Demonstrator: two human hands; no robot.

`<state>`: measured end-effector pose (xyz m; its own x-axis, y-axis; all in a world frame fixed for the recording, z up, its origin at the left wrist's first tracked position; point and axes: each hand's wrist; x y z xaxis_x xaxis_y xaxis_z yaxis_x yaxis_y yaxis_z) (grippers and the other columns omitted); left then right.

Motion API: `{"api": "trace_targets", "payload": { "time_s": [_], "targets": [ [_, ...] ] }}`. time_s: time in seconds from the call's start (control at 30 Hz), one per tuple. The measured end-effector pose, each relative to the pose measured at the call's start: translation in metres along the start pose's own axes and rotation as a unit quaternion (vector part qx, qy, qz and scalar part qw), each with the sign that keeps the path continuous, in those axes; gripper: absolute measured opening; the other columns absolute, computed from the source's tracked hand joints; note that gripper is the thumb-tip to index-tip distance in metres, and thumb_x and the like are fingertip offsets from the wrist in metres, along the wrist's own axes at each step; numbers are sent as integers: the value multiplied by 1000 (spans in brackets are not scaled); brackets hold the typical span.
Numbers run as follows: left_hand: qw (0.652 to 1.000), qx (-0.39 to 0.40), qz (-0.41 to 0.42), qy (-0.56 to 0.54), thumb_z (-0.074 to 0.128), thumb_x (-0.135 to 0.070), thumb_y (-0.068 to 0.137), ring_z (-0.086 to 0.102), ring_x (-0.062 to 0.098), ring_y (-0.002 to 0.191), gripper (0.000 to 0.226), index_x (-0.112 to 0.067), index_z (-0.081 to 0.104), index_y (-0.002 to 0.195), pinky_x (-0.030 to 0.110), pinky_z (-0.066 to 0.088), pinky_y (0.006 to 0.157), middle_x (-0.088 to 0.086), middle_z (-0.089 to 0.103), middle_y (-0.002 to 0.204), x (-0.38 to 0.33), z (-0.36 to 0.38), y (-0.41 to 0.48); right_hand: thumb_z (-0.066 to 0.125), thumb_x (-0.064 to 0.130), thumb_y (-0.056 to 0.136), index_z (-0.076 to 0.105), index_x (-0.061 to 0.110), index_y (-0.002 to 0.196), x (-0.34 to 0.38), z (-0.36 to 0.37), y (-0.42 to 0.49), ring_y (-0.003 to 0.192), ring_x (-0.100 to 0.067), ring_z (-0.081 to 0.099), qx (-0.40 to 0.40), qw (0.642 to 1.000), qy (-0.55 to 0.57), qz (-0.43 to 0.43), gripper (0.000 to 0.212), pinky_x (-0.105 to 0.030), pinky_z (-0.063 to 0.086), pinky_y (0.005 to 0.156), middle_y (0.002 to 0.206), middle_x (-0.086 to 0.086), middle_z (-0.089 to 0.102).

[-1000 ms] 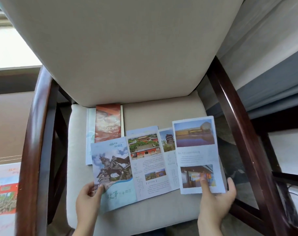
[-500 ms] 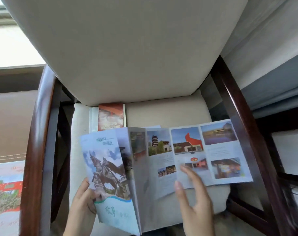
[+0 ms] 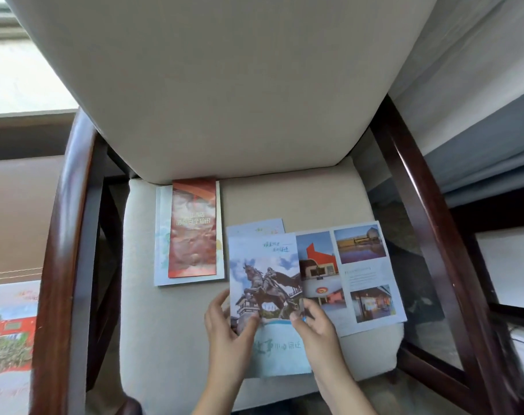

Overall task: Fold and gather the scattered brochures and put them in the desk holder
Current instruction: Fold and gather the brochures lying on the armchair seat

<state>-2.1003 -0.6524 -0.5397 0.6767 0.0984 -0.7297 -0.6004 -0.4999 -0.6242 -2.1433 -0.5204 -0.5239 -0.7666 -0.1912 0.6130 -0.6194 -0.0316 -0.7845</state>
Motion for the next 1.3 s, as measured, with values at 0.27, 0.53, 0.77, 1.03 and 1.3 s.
{"api": "trace_targets", "payload": {
  "time_s": [0.27, 0.53, 0.77, 1.03, 1.3],
  "targets": [
    [968, 105, -109, -202, 61, -18, 88, 74, 21, 83, 21, -5, 70, 101, 22, 57, 62, 11, 77, 92, -2, -14, 6, 65, 14, 87, 60, 30, 112, 2, -5, -1, 108, -8, 59, -81, 989, -66, -100, 30, -16, 47, 86, 113, 7, 64],
    [962, 160, -78, -209, 73, -25, 74, 72, 23, 93, 28, -27, 74, 101, 34, 59, 80, 11, 74, 107, 1, -20, -2, 47, 56, 77, 70, 14, 110, 11, -10, -18, 108, -30, 67, 70, 958, 261, 91, 58, -46, 49, 98, 114, -13, 71],
    [995, 91, 33, 3, 62, 4, 85, 56, 9, 114, 53, -28, 47, 124, 28, 49, 96, -5, 54, 122, 25, 13, 2, 50, -7, 92, 63, 12, 105, -19, -3, 2, 104, -22, 65, -47, 996, -36, -68, 27, -20, 47, 92, 105, -4, 71],
    [996, -22, 32, 78, 57, 8, 81, 46, 16, 114, 59, -12, 45, 135, 33, 42, 99, 3, 45, 123, 18, 28, 17, 65, -3, 81, 57, 0, 122, -24, 11, 34, 117, -23, 46, -169, 949, -214, -157, 42, -20, 33, 97, 126, -11, 52],
    [993, -23, -42, 109, 66, -6, 79, 42, 29, 124, 64, -12, 42, 138, 36, 30, 109, 10, 49, 129, 8, 33, 40, 74, 6, 72, 51, 12, 127, -10, 23, 71, 119, -29, 49, -177, 955, -232, -57, 60, -42, 39, 103, 123, -12, 54]
  ]
}}
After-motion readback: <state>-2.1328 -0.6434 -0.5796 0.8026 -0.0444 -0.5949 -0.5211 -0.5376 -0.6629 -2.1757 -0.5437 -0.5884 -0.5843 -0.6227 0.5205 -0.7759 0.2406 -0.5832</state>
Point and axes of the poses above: each hand's wrist, its own y-axis towards the middle knuckle, its own z-axis out of the palm, x = y × z
